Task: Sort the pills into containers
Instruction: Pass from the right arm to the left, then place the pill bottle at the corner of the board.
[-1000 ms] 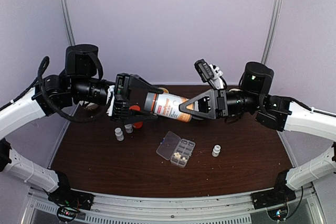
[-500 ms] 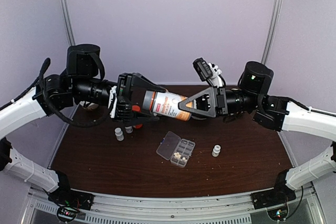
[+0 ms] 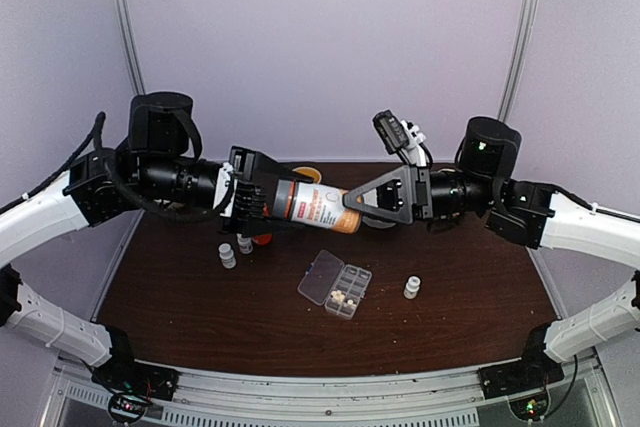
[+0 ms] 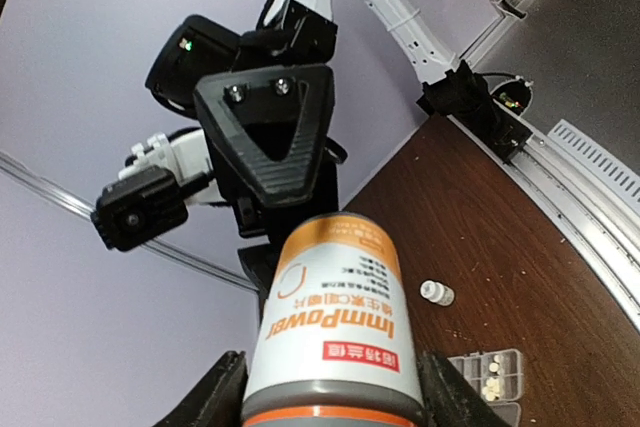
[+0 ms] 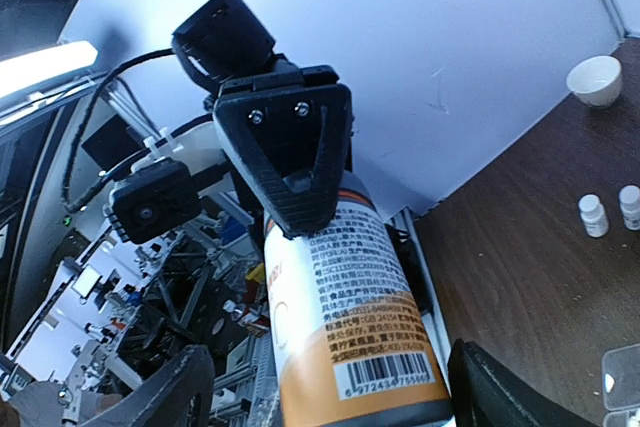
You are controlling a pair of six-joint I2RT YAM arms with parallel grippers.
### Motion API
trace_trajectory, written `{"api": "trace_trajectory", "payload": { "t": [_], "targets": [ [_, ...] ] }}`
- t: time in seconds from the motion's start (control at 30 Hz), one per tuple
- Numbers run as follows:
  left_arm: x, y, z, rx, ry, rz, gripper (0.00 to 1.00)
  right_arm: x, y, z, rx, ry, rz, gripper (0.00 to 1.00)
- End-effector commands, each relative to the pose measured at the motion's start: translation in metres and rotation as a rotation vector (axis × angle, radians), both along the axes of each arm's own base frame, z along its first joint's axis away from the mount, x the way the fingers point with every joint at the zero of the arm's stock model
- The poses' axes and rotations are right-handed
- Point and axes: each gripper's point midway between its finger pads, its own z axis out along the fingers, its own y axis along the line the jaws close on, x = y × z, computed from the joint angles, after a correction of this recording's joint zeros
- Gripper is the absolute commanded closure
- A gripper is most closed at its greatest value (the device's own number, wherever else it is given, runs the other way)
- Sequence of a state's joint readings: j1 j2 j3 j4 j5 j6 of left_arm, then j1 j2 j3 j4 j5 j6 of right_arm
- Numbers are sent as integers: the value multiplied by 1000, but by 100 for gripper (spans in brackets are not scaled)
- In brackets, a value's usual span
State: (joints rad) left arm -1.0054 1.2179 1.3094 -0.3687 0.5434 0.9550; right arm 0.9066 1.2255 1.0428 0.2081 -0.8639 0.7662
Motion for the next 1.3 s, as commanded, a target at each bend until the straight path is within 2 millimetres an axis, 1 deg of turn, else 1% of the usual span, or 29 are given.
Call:
{"api": "trace_trajectory", "payload": {
  "t": [0.0, 0.07, 0.13, 0.17, 0.27, 0.3, 0.33, 0.4, 0.47, 0.5, 0.6, 0.7, 0.73, 0.8, 0.9, 0.97, 1.03, 1.1, 1.2, 1.27],
  "targets": [
    [25, 10, -15, 4, 261, 249, 66, 29, -21, -9, -82, -83, -190, 14],
    [40, 18, -26, 4, 368, 379, 70, 45, -33, -16, -131, -104, -290, 14],
    [59, 31, -38, 2, 476, 552, 70, 60, -48, -22, -175, -118, -398, 13],
    [68, 39, -45, 8, 515, 640, 69, 67, -57, -23, -191, -129, -454, 13],
    [95, 71, -71, 53, 635, 938, 61, 83, -77, -27, -227, -143, -584, 13],
    [101, 79, -79, 70, 707, 1011, 62, 87, -82, -29, -236, -141, -614, 13],
    [105, 86, -91, 114, 754, 1060, 65, 90, -86, -31, -240, -139, -631, 13],
    [116, 109, -115, 187, 846, 1212, 67, 93, -88, -32, -236, -134, -640, 13],
    [127, 132, -132, 226, 942, 1337, 67, 93, -86, -32, -232, -129, -632, 13],
    [136, 148, -139, 223, 1004, 1397, 67, 92, -85, -33, -232, -123, -624, 13],
    [151, 186, -150, 174, 1143, 1530, 67, 91, -82, -35, -229, -113, -607, 14],
    [164, 224, -162, 138, 1210, 1666, 68, 91, -81, -38, -232, -107, -604, 14],
    [167, 233, -166, 134, 1228, 1694, 68, 91, -81, -38, -234, -105, -602, 14],
    [169, 247, -177, 129, 1281, 1726, 68, 90, -82, -41, -244, -105, -602, 14],
    [169, 260, -200, 146, 1344, 1761, 65, 91, -84, -45, -257, -109, -611, 14],
    [169, 274, -220, 191, 1337, 1838, 62, 92, -86, -48, -262, -112, -621, 14],
    [172, 291, -238, 226, 1298, 1942, 62, 91, -87, -49, -260, -113, -625, 14],
    [177, 296, -256, 248, 1311, 1975, 62, 91, -87, -50, -256, -115, -622, 14],
    [185, 300, -272, 246, 1323, 2006, 61, 91, -86, -51, -260, -118, -619, 14],
    [189, 300, -280, 276, 1327, 2016, 59, 90, -87, -50, -262, -123, -618, 14]
  ]
}}
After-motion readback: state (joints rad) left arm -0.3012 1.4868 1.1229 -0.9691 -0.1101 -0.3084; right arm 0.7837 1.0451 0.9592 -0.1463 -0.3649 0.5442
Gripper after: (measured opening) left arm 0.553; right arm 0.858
